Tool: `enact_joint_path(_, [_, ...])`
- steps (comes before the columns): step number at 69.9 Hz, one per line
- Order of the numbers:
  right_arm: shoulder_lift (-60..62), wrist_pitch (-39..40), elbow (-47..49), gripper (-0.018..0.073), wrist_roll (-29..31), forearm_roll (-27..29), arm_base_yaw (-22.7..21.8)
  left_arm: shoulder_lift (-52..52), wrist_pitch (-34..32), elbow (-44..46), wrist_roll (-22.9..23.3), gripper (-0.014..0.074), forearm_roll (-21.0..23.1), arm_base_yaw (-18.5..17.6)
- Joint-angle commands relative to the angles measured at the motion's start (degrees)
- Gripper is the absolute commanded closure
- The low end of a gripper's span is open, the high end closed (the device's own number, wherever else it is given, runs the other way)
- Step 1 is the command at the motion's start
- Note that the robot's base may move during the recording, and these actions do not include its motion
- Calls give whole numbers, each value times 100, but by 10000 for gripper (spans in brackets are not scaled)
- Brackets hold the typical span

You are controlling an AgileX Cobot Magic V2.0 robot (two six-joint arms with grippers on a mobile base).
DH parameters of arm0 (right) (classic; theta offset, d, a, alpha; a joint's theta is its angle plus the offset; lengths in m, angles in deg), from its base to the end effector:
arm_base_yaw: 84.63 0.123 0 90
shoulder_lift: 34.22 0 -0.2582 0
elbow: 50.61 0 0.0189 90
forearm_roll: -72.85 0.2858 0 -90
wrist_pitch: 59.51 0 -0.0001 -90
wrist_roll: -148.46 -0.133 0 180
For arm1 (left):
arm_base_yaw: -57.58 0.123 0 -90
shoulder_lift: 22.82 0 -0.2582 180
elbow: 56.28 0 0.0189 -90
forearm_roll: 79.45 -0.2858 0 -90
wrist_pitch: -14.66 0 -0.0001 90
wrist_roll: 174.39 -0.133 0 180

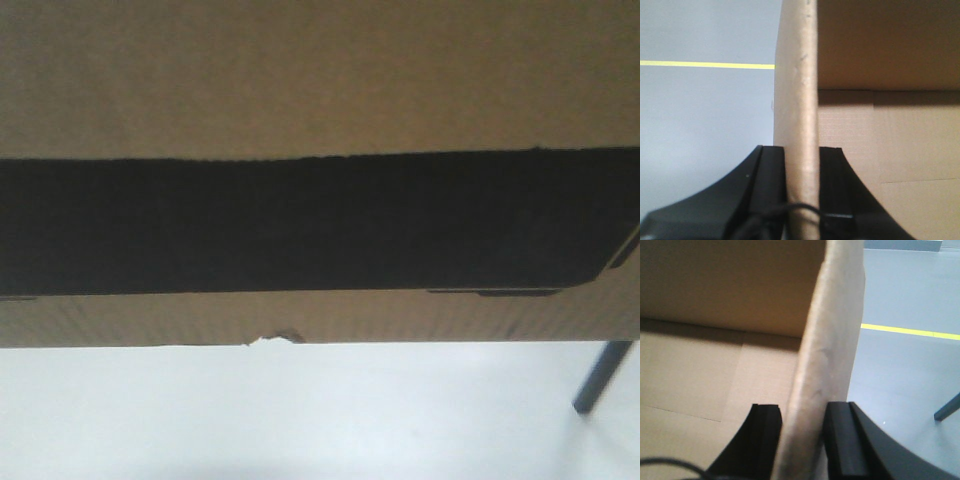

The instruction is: Grab box from left shelf to table start

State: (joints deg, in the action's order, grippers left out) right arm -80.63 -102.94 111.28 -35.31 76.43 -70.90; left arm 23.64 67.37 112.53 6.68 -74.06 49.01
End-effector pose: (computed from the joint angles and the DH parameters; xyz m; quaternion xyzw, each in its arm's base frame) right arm 0.1912 0.0526 0.4091 -0.0645 0.8058 0.1198 0.5763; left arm 0.1744 -0.0363 0.4331 0.0516 0.8184 -0.0947 0.5644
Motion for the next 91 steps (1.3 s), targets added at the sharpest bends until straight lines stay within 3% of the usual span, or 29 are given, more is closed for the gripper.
enact_joint_path(1, [-3,784,223,503,42,-197,-6,-68,-773,273,41,699,499,-33])
enact_joint_path(91, [-11,784,223,503,42,-197,-6,1,-795,41,41,699,499,-33])
